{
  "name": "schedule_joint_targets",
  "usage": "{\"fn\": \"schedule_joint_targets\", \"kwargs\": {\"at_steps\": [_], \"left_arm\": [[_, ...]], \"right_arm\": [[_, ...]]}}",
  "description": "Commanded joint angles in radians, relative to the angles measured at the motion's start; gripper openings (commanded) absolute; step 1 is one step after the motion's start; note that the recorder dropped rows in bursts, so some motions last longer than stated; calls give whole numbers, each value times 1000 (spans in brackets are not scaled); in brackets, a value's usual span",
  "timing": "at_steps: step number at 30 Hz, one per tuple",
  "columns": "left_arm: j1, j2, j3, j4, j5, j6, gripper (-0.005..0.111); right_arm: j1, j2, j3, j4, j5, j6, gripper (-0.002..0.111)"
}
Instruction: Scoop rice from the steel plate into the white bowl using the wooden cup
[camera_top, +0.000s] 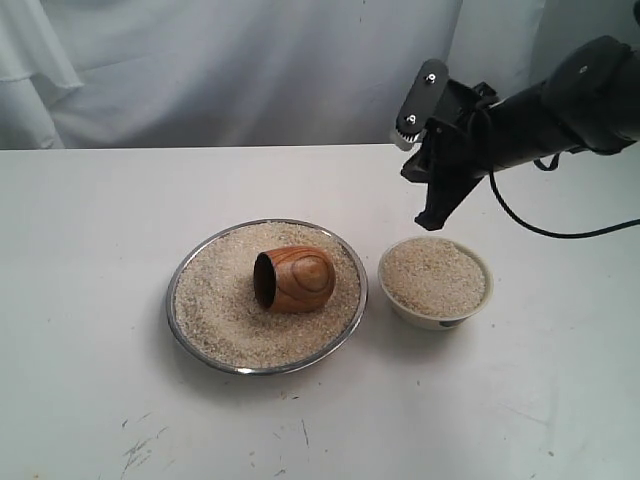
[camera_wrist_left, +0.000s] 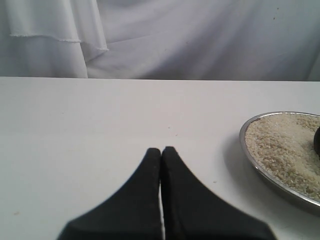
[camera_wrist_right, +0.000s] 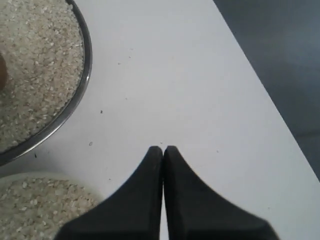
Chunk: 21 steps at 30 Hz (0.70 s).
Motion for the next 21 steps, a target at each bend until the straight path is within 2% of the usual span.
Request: {"fn": "schedule_joint_targets", "kwargs": {"at_steps": [1,7,13,21], "left_arm": [[-2,-5,5,-1,-6,-3,0],[-2,-5,5,-1,-6,-3,0],[-2,-5,5,-1,-6,-3,0],[-2,-5,5,-1,-6,-3,0]], "right_arm": [[-6,25,-4,32,102,-129,0],[0,25,-4,47,281,-423,0],[30,25,-4,186,264,-419,0],[79,29,-41,201,254,-343,0]]}}
